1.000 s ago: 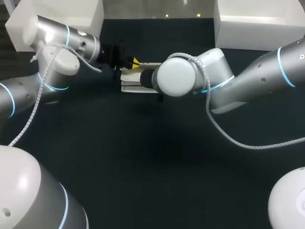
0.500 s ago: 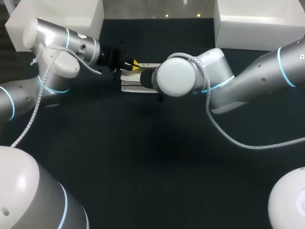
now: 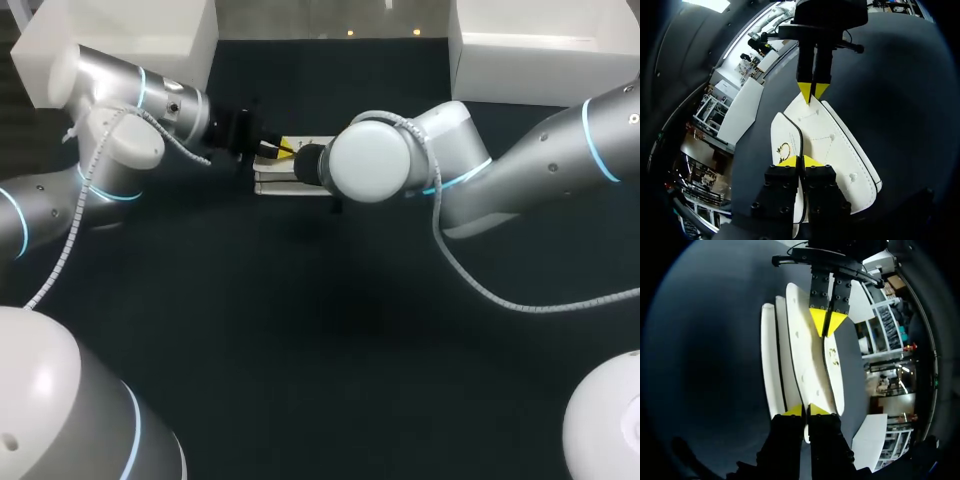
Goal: Pick up the bag, open it, inspect its contents, close it, and place it on the opposite side
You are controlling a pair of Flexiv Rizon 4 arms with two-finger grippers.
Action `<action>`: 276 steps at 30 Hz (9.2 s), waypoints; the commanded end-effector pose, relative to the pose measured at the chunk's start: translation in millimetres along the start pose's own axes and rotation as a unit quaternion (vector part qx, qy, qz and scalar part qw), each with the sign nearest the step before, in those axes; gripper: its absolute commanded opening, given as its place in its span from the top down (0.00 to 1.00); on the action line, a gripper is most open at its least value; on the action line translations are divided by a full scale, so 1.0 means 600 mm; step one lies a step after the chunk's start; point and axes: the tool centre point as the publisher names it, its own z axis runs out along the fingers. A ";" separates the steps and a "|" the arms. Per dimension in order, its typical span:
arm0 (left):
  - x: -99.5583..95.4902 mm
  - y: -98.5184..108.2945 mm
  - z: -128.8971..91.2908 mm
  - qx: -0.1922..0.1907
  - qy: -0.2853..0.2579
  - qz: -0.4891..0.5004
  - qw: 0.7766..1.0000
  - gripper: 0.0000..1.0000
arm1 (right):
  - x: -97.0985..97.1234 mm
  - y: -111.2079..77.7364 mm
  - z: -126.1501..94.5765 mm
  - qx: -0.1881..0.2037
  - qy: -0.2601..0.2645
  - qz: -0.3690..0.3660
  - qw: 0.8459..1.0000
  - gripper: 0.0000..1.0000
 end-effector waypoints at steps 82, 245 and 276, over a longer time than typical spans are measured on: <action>-0.048 -0.038 -0.142 -0.044 0.029 -0.110 0.993 0.00 | -0.086 -0.009 -0.077 -0.016 0.116 -0.006 0.993 0.00; 0.012 0.051 -0.049 0.059 0.174 -0.915 0.359 0.50 | -0.065 -0.028 0.071 0.099 0.535 0.708 0.450 0.27; 0.019 0.064 -0.030 0.067 0.166 -0.920 0.348 0.55 | -0.046 -0.003 0.094 0.102 0.553 0.722 0.404 0.54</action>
